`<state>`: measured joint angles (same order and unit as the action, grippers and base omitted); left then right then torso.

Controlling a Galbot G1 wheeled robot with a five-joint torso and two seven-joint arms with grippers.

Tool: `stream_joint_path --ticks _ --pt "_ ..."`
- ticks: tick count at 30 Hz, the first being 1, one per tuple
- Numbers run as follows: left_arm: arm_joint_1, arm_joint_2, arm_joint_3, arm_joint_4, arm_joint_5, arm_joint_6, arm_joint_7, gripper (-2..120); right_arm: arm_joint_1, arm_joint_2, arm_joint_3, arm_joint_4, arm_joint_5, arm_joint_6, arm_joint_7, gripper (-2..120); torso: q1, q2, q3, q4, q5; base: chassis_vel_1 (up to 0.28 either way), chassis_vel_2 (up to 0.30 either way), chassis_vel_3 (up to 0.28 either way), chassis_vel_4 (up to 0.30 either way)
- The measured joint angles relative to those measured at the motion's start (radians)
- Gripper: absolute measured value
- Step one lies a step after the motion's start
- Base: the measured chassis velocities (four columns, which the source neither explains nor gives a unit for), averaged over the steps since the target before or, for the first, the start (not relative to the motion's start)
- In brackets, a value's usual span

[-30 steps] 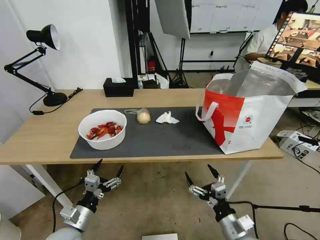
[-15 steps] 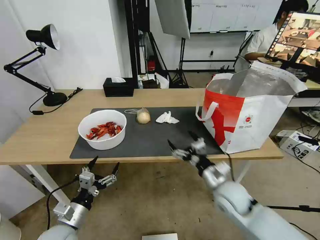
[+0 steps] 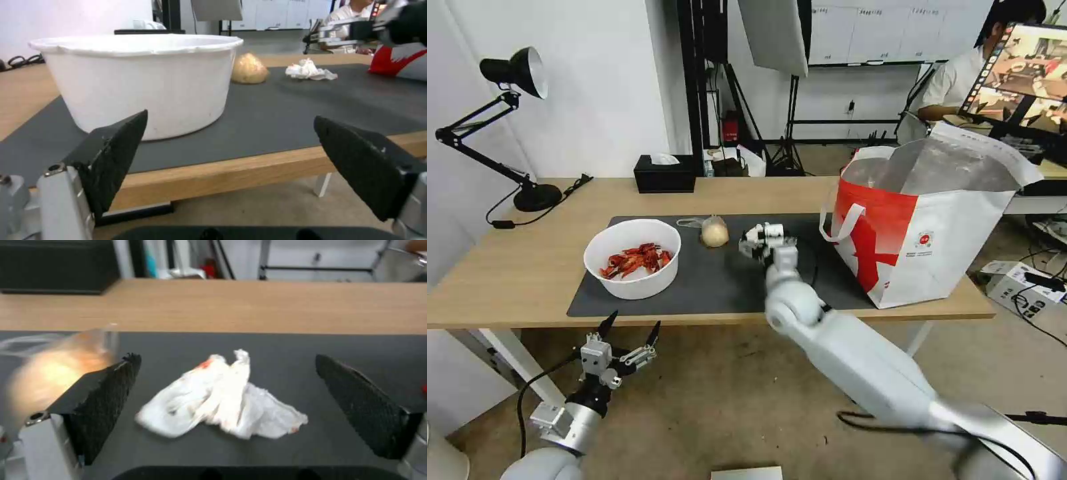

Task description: Pick up the trash from the table and place it into the takeout bag.

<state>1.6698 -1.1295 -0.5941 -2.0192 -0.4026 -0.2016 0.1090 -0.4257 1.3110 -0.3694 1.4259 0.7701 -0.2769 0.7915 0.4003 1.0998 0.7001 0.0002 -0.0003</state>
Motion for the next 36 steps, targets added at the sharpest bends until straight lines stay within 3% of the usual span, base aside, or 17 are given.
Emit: stream_joint_path --ticks 7,18,32,36 --pt "0.001 0.0 0.004 0.007 0.0 -0.004 0.0 100 0.085 0.099 -0.007 -0.207 0.012 -0.025 0.009 100 0.0 0.0 0.0 -0.0002 0.0002 0.0 0.0 0.0 0.0" --pt "0.0 0.002 0.012 0.008 0.002 -0.005 0.0 100 0.144 0.165 -0.002 -0.378 0.025 -0.033 -0.079 100 0.0 0.0 0.0 -0.0003 0.0002 0.0 0.0 0.0 0.0" --pt "0.015 0.001 0.012 -0.008 0.002 -0.006 0.0 100 0.154 0.198 0.014 -0.443 0.03 -0.046 -0.095 98 0.0 0.0 0.0 -0.0002 0.0003 0.0 0.0 0.0 0.0" --pt "0.018 0.001 0.013 -0.008 -0.001 -0.006 0.0 100 0.144 0.195 0.016 -0.434 0.033 -0.044 -0.096 84 0.0 0.0 0.0 -0.0002 0.0003 0.0 0.0 0.0 0.0"
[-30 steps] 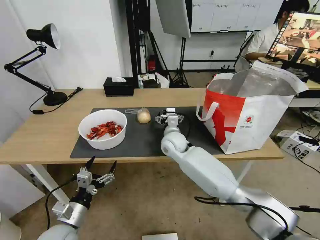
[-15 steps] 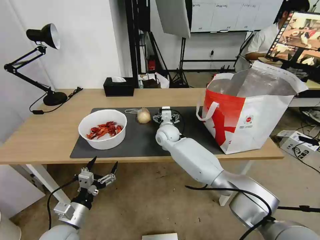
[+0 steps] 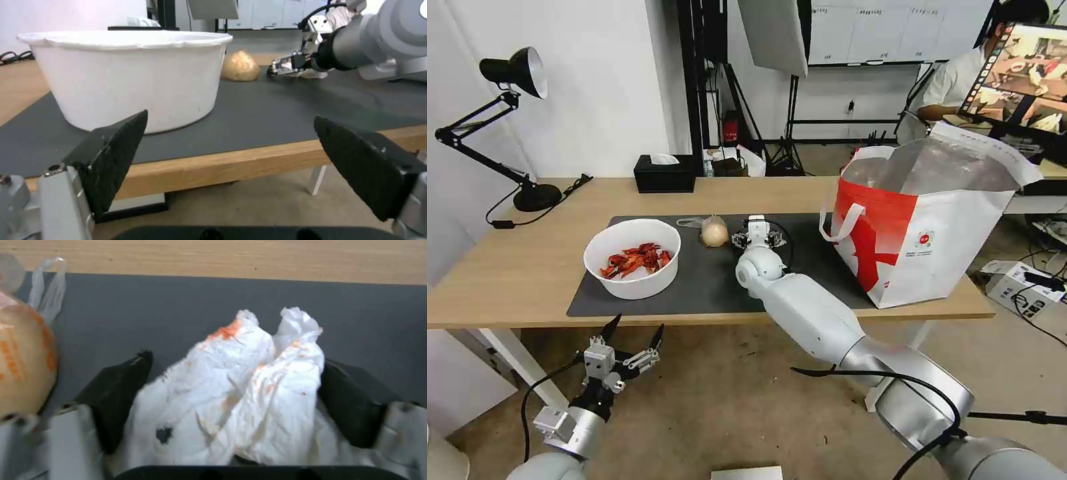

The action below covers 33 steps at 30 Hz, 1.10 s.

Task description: Pick up the trash from the table and place it into the takeout bag.

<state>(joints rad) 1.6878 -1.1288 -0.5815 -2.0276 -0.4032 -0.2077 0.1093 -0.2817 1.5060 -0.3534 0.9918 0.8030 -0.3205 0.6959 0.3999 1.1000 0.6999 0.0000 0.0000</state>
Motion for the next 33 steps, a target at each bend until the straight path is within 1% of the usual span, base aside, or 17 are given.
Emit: stream_joint_path --ticks 1,4,5,6,9,10,13,14,17,18,21,22,24,26,29,30,33 --pt "0.0 0.0 0.0 0.0 0.0 0.0 0.0 100 0.0 0.0 0.0 0.0 0.0 0.0 0.0 84 0.0 0.0 0.0 0.0 0.0 0.0 0.0 0.0 0.0" --pt "0.005 -0.001 0.001 -0.001 0.0 0.0 0.0 100 -0.014 -0.008 0.002 0.017 0.002 0.005 -0.001 69 0.0 0.0 0.0 0.0002 0.0 0.0 0.0 0.0 0.0" --pt "0.006 -0.001 0.002 -0.002 0.0 0.0 0.0 100 -0.017 -0.01 0.002 0.022 0.004 0.006 -0.001 65 0.0 0.0 0.0 0.0002 0.0001 0.0 0.0 0.0 0.0" --pt "0.006 -0.001 0.002 -0.002 0.0 0.0 0.0 100 -0.017 -0.01 0.002 0.022 0.004 0.006 -0.001 65 0.0 0.0 0.0 0.0002 0.0001 0.0 0.0 0.0 0.0" --pt "0.008 -0.003 0.005 -0.002 0.001 0.0 0.0 100 -0.029 -0.021 0.003 0.036 0.009 0.021 -0.005 51 0.0 0.0 0.0 0.0003 0.0001 0.0 0.0 0.0 0.0" --pt "0.008 -0.003 0.005 -0.002 0.001 0.0 0.0 100 -0.029 -0.021 0.003 0.036 0.009 0.021 -0.005 51 0.0 0.0 0.0 0.0003 0.0001 0.0 0.0 0.0 0.0" --pt "0.008 -0.004 0.01 -0.002 0.001 0.0 0.0 100 -0.041 -0.034 0.003 0.055 0.009 0.042 -0.021 37 0.0 0.0 0.0 -0.0002 0.0001 0.0 0.0 0.0 0.0" --pt "0.008 -0.004 0.01 -0.002 0.001 0.0 0.0 100 -0.041 -0.034 0.003 0.055 0.009 0.042 -0.021 37 0.0 0.0 0.0 -0.0002 0.0001 0.0 0.0 0.0 0.0" --pt "0.008 -0.008 0.014 0.0 0.002 0.001 0.0 100 -0.056 -0.05 0.0 0.078 0.002 0.074 -0.04 22 0.0 0.0 0.0 -0.0006 0.0 0.0 0.0 0.0 0.0" --pt "0.008 -0.008 0.014 0.0 0.002 0.001 0.0 100 -0.056 -0.05 0.0 0.078 0.002 0.074 -0.04 22 0.0 0.0 0.0 -0.0006 0.0 0.0 0.0 0.0 0.0" --pt "0.008 -0.012 0.019 0.002 0.003 0.001 0.0 100 -0.075 -0.069 -0.001 0.123 -0.013 0.12 -0.057 9 0.0 0.0 0.0 -0.0001 0.0 0.0 0.0 0.0 0.0" --pt "0.008 -0.012 0.019 0.002 0.003 0.001 0.0 100 -0.075 -0.069 -0.001 0.123 -0.013 0.12 -0.057 9 0.0 0.0 0.0 -0.0001 0.0 0.0 0.0 0.0 0.0" --pt "0.008 -0.013 0.02 0.002 0.004 0.001 0.0 100 -0.095 -0.105 -0.008 0.189 -0.052 0.173 -0.067 0 0.0 0.0 0.0 0.0 0.0001 0.0 0.0 0.0 0.0" --pt "0.008 -0.013 0.02 0.001 0.004 0.001 -0.001 100 -0.104 -0.124 -0.013 0.22 -0.075 0.194 -0.071 0 0.0 0.0 0.0 0.0 0.0001 0.0 0.0 0.0 0.0" --pt "0.007 -0.013 0.017 -0.001 0.001 0.001 -0.002 100 -0.142 -0.201 -0.019 0.363 -0.143 0.246 -0.087 0 0.0 0.0 0.0 -0.0002 0.0 0.0 0.0 0.0 0.0" --pt "0.007 -0.013 0.017 -0.001 0.001 0.001 -0.002 100 -0.142 -0.201 -0.019 0.363 -0.143 0.246 -0.087 0 0.0 0.0 0.0 -0.0002 0.0 0.0 0.0 0.0 0.0" --pt "0.007 -0.012 0.014 -0.003 -0.003 0.002 -0.002 100 -0.177 -0.265 0.008 0.495 -0.195 0.29 -0.109 0 0.0 0.0 0.0 -0.0002 0.0001 0.0 0.0 0.0 0.0"
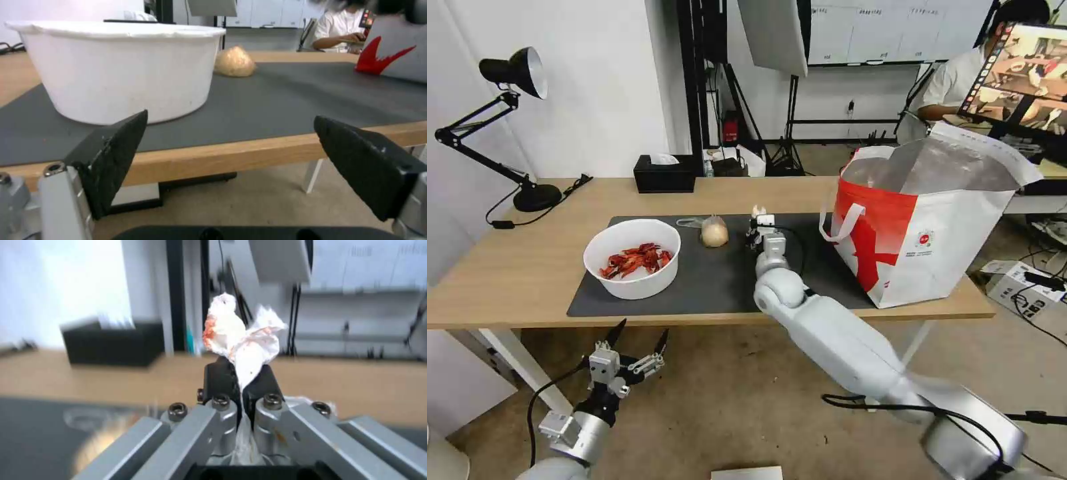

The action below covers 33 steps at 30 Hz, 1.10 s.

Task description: Pick up the trash from the table and place it into the takeout bag.

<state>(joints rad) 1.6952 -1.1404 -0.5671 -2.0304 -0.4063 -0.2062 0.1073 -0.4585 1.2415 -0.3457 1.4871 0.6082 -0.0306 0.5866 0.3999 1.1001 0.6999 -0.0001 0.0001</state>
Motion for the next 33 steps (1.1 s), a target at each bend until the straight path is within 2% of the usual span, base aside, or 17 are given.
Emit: stream_joint_path --ticks 1,6,10,13,22,25,33 --pt "0.0 0.0 0.0 0.0 0.0 0.0 0.0 100 0.0 0.0 0.0 0.0 0.0 0.0 0.0 0 0.0 0.0 0.0 0.0 0.0 0.0 0.0 0.0 0.0" --pt "-0.009 0.007 0.005 0.0 -0.003 0.002 -0.001 100 -0.019 -0.082 0.055 0.161 -0.027 0.042 -0.048 0 0.0 0.0 0.0 0.0 0.0 0.0 0.0 0.0 0.0" --pt "-0.013 0.013 0.006 -0.001 -0.007 0.005 -0.002 100 -0.019 -0.129 0.094 0.248 -0.023 0.041 -0.053 0 0.0 0.0 0.0 0.0001 0.0001 0.0 0.0 0.0 0.0" --pt "-0.013 0.017 0.005 -0.009 -0.01 0.006 -0.002 100 -0.016 -0.182 0.149 0.326 -0.021 0.006 -0.018 0 0.0 0.0 0.0 0.0001 0.0 0.0 0.0 0.0 0.0" --pt "-0.016 0.02 0.01 -0.012 -0.01 0.007 -0.002 100 0.005 -0.289 0.27 0.366 0.012 -0.106 0.114 0 0.0 0.0 0.0 0.0001 0.0001 0.0 0.0 0.0 0.0" --pt "-0.017 0.019 0.017 -0.015 -0.008 0.008 -0.002 100 0.012 -0.334 0.316 0.36 0.062 -0.183 0.206 0 0.0 0.0 0.0 0.0 0.0002 0.0 0.0 0.0 0.0" --pt "-0.022 0.016 0.031 -0.036 -0.001 0.029 -0.003 100 -0.012 -0.405 0.344 0.361 0.135 -0.283 0.285 1 0.0 0.0 0.0 0.0 0.0001 0.0 0.0 0.0 0.0"
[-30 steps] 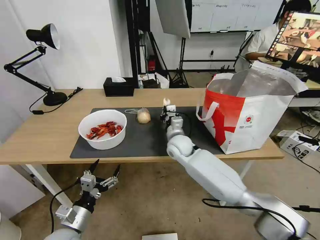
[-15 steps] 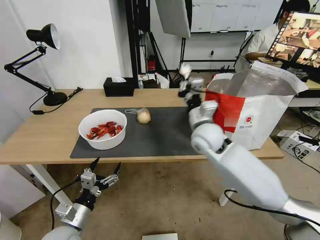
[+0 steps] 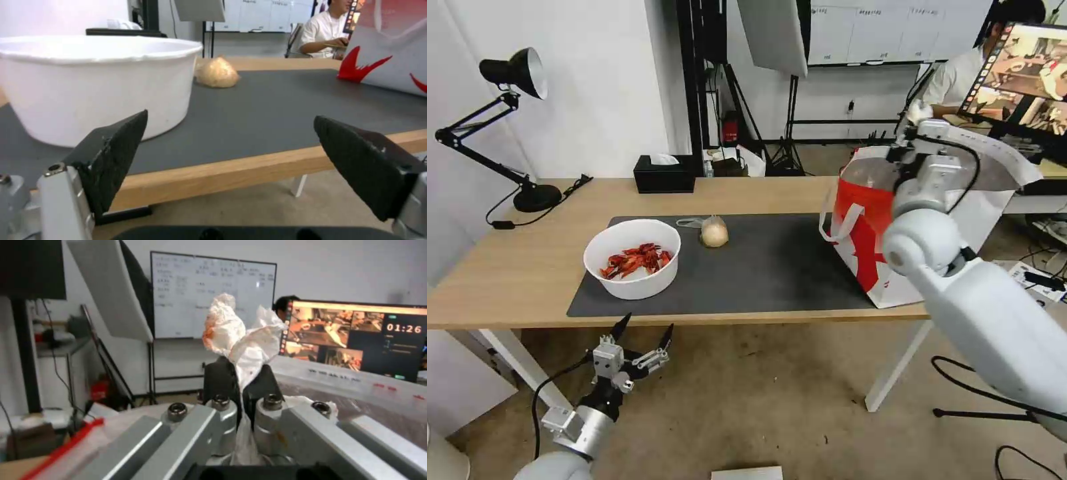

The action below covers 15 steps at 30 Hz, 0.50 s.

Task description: Pick up the trash from the table and place it into the takeout bag.

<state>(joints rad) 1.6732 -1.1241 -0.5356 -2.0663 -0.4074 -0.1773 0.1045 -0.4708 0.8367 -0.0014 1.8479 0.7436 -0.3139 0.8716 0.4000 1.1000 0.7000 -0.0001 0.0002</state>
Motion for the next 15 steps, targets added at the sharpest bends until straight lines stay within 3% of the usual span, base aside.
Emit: stream_joint_path --ticks 9,15 --pt "0.008 0.001 0.007 -0.002 -0.001 0.004 -0.001 100 -0.019 -0.031 0.003 0.015 0.02 -0.061 -0.026 28 0.0 0.0 0.0 0.0002 -0.0002 0.0 0.0 0.0 0.0" --pt "0.015 0.001 0.004 -0.017 -0.005 0.004 -0.001 100 -0.003 -0.044 -0.007 0.022 0.02 -0.068 -0.035 54 0.0 0.0 0.0 0.0001 -0.0002 0.0 0.0 0.0 0.0"
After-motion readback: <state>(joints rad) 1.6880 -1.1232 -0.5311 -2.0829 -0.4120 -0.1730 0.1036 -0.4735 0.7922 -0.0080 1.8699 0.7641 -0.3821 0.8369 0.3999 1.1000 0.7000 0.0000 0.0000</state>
